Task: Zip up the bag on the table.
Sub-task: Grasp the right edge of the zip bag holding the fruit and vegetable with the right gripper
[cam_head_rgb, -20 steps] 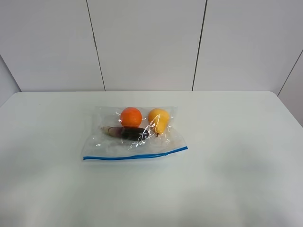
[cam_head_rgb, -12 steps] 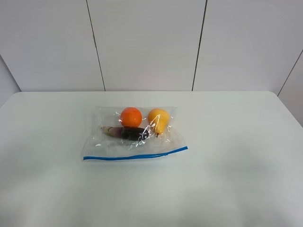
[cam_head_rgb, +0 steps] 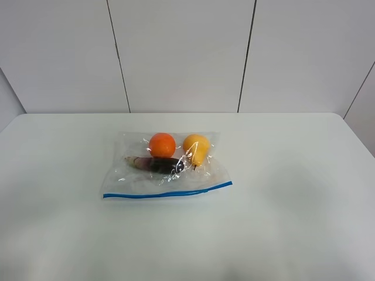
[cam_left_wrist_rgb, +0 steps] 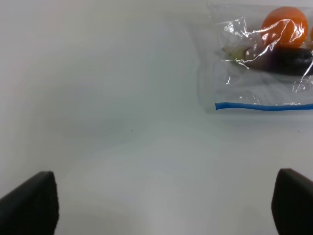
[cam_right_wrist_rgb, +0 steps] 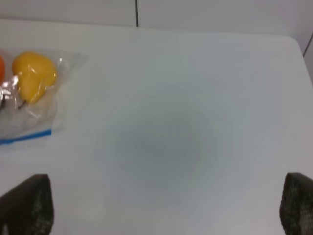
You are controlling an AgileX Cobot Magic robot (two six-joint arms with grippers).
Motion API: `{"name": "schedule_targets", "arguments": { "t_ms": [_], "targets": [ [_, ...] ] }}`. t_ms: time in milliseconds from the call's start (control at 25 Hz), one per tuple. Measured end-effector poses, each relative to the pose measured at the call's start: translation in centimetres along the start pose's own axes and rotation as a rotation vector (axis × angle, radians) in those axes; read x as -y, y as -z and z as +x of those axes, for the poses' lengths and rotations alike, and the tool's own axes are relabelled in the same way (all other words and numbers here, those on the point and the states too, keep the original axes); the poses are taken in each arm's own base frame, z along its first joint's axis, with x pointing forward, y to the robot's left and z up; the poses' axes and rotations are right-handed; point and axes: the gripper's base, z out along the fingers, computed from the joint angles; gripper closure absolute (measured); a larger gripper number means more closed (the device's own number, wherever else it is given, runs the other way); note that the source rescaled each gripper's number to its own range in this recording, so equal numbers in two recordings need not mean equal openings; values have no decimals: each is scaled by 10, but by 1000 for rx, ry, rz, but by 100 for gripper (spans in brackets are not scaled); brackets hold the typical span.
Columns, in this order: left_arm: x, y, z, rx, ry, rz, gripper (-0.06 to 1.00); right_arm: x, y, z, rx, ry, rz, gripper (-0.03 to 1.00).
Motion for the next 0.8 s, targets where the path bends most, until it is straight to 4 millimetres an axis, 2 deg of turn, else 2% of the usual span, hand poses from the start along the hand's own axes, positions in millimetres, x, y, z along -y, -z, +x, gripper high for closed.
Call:
{"name": "schedule_targets", "arguments": {
  "t_ms": [160,280,440,600,680,800],
  "targets": [
    [0,0,0,0,0,0,-6,1,-35,-44,-125,-9,-11,-3],
    [0,0,0,-1,0,0,-6,0,-74,-70,-246,-34,-35,-3],
    [0,0,0,-1,0,0,-6,-7,-140,-91,-425,-127,-108,-3],
    [0,0,0,-1,0,0,-6,-16,-215,-84,-627,-226,-194,-3],
    [0,0,0,-1,0,0,-6,-21,-247,-75,-711,-265,-245,-3],
    [0,0,0,-1,0,0,-6,-31,-295,-47,-848,-319,-334,-3]
  ]
}}
